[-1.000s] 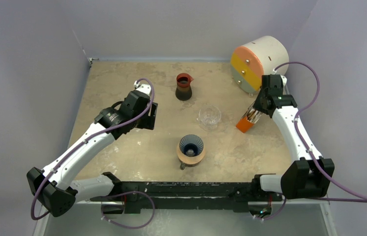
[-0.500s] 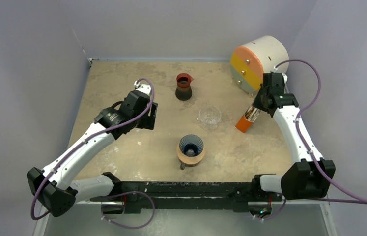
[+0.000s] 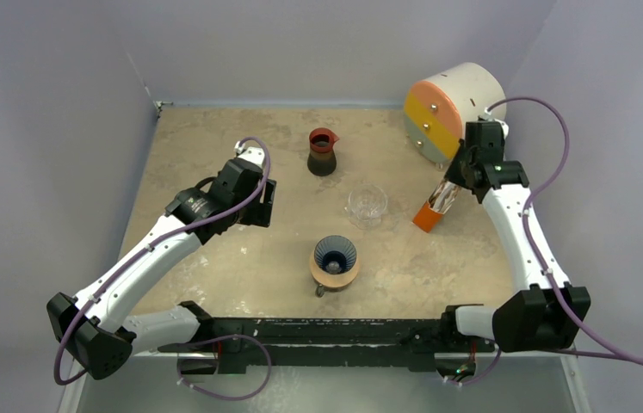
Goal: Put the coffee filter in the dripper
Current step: Pick up the coffee filter from the coffee filter holder.
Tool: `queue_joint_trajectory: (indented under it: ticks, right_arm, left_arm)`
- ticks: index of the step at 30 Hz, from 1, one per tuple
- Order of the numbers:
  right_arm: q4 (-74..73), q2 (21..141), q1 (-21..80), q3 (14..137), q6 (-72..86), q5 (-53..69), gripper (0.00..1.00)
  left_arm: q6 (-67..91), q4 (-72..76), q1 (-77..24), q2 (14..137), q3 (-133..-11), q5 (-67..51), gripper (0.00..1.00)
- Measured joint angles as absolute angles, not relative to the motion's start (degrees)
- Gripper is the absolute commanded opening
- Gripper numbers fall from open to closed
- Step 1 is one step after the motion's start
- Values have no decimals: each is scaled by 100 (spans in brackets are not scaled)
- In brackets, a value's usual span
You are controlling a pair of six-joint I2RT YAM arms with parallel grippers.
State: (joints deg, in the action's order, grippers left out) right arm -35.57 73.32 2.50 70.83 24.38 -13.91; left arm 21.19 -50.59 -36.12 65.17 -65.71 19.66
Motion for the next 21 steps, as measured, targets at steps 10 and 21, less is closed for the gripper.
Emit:
queue_joint_trajectory:
  ticks: [10,21]
  right_arm:
    - [-3669,7249,250,7594,2373,-1393,0]
    - [-3789,7107,250,8053,2303,-1323,0]
  left_arm:
    - [2119,-5059,-3612,6517,-6571,1966,71]
    - [2119,-5059,-3612,6517,-6573,1933,71]
